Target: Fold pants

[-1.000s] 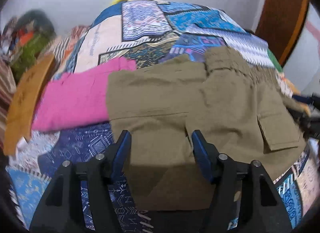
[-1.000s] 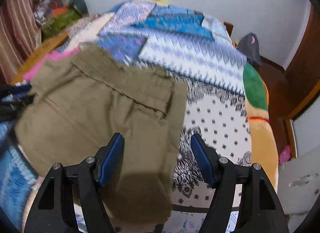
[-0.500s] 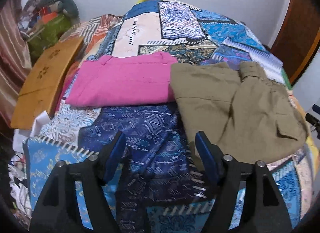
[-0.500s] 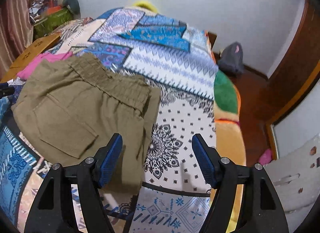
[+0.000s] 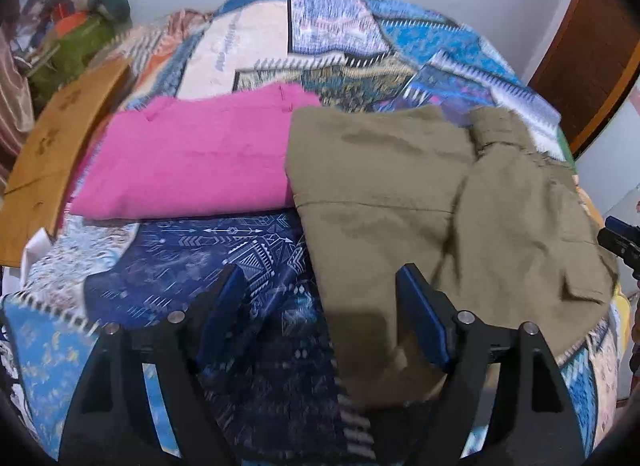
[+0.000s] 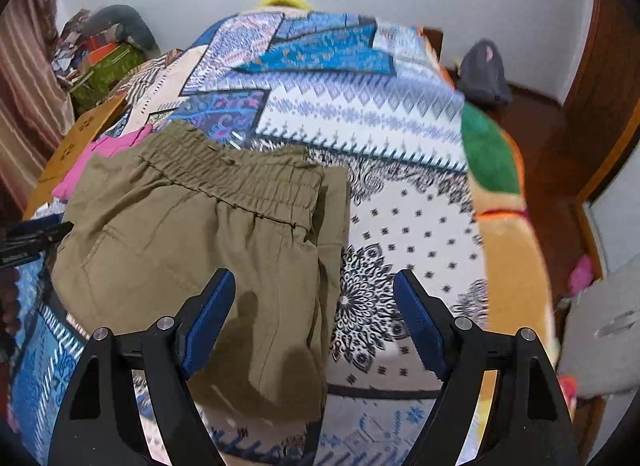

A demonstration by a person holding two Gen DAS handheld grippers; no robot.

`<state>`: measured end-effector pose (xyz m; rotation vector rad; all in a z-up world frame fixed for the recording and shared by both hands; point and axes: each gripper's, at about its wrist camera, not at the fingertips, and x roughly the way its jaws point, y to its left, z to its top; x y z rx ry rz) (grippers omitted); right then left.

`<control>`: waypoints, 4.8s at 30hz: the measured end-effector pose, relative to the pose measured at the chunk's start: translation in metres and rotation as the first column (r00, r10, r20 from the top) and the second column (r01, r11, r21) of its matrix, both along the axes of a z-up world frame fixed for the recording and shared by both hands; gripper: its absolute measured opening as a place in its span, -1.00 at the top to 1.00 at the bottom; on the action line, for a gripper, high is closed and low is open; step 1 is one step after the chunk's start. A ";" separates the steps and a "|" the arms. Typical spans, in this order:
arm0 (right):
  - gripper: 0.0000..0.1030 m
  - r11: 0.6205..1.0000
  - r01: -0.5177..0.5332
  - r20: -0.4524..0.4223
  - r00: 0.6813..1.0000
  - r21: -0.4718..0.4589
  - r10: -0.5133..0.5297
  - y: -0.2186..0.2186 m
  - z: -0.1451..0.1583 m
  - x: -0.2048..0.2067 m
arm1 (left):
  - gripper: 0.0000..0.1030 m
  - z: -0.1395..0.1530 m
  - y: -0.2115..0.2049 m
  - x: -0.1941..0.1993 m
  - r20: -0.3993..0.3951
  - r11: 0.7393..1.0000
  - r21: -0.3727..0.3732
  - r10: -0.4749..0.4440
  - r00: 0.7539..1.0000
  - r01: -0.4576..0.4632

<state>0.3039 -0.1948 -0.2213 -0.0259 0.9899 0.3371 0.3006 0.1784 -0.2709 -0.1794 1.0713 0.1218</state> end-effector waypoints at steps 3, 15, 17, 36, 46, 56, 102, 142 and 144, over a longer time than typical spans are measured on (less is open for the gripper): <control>-0.52 1.000 0.005 -0.010 1.000 0.003 -0.005 0.001 -0.011 0.009 | -0.66 -0.007 0.002 0.010 0.007 1.000 -0.024 -0.008 1.000 0.008; -0.51 0.993 -0.068 -0.099 0.992 0.095 0.077 0.006 -0.035 0.034 | -0.31 -0.010 -0.021 0.029 0.053 0.996 -0.034 -0.078 0.996 0.080; -0.43 0.988 -0.074 -0.112 0.990 0.134 0.089 0.004 -0.037 0.035 | -0.14 -0.009 -0.021 0.027 0.052 0.996 -0.052 -0.071 0.996 0.074; 0.73 0.975 -0.124 0.033 0.992 0.183 0.120 0.004 0.007 0.015 | 0.91 0.039 -0.035 0.005 0.088 0.998 -0.014 -0.063 0.994 0.064; 0.75 0.965 -0.173 0.095 0.983 0.197 0.157 0.007 0.043 -0.008 | 0.93 0.087 -0.045 -0.018 0.159 0.996 0.000 -0.085 0.984 0.086; 0.77 0.960 -0.213 0.173 0.968 0.183 0.181 0.036 0.077 -0.007 | 0.98 0.127 -0.037 -0.034 0.232 0.997 0.053 -0.068 0.970 0.057; 0.78 0.940 -0.311 0.291 0.920 0.139 0.261 0.138 0.126 0.030 | 1.00 0.150 0.070 -0.026 0.303 0.993 0.087 0.050 0.952 -0.080; 0.23 0.947 -0.321 0.102 0.942 -0.019 0.321 0.230 0.037 0.073 | 0.75 0.035 0.204 -0.020 0.064 0.963 0.138 0.226 0.972 -0.233; 0.23 0.945 -0.328 0.142 0.935 0.007 0.324 0.224 0.059 0.057 | 0.75 0.059 0.191 -0.033 0.103 0.963 0.139 0.218 0.971 -0.231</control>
